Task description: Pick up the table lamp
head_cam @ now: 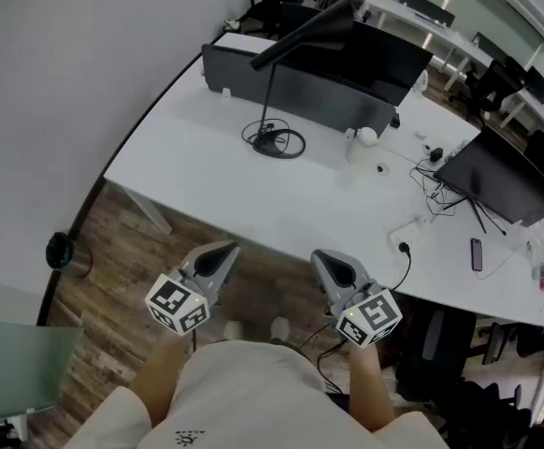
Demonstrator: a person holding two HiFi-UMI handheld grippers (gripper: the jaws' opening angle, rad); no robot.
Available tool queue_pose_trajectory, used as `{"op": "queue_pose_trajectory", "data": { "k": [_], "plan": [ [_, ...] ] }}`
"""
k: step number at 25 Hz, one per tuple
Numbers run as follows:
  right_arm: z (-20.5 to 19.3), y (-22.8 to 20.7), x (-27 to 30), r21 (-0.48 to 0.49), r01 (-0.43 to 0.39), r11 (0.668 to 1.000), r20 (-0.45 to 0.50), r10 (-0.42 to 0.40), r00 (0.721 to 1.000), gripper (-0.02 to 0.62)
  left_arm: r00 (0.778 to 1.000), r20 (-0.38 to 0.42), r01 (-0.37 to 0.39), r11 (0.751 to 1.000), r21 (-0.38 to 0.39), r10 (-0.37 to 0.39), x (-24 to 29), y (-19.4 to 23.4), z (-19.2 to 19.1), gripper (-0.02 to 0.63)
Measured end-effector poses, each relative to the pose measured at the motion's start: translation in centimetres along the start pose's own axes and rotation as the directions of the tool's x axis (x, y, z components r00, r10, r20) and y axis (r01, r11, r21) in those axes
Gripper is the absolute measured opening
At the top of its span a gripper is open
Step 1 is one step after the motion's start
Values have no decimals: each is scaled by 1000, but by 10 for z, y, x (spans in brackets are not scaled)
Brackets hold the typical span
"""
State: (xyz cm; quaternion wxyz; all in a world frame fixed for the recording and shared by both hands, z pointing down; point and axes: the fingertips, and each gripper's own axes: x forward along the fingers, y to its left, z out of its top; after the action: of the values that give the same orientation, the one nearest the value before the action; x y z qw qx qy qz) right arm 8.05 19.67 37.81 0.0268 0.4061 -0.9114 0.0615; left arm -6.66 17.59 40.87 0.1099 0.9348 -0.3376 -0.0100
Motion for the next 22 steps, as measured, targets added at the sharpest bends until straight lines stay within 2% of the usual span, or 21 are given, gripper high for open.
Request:
{"op": "queue_pose_trajectory", "data": {
  "k": [11,22],
  "plan": [
    [4,5,0,15,-3,1000,23,3,1000,0,999,11,-38,999,20,38,-12,9,4,-8],
    [8,0,6,3,26,1000,12,-26,1000,0,1000,7,-17,1000,25,16,-14,22,5,-8]
  ]
}}
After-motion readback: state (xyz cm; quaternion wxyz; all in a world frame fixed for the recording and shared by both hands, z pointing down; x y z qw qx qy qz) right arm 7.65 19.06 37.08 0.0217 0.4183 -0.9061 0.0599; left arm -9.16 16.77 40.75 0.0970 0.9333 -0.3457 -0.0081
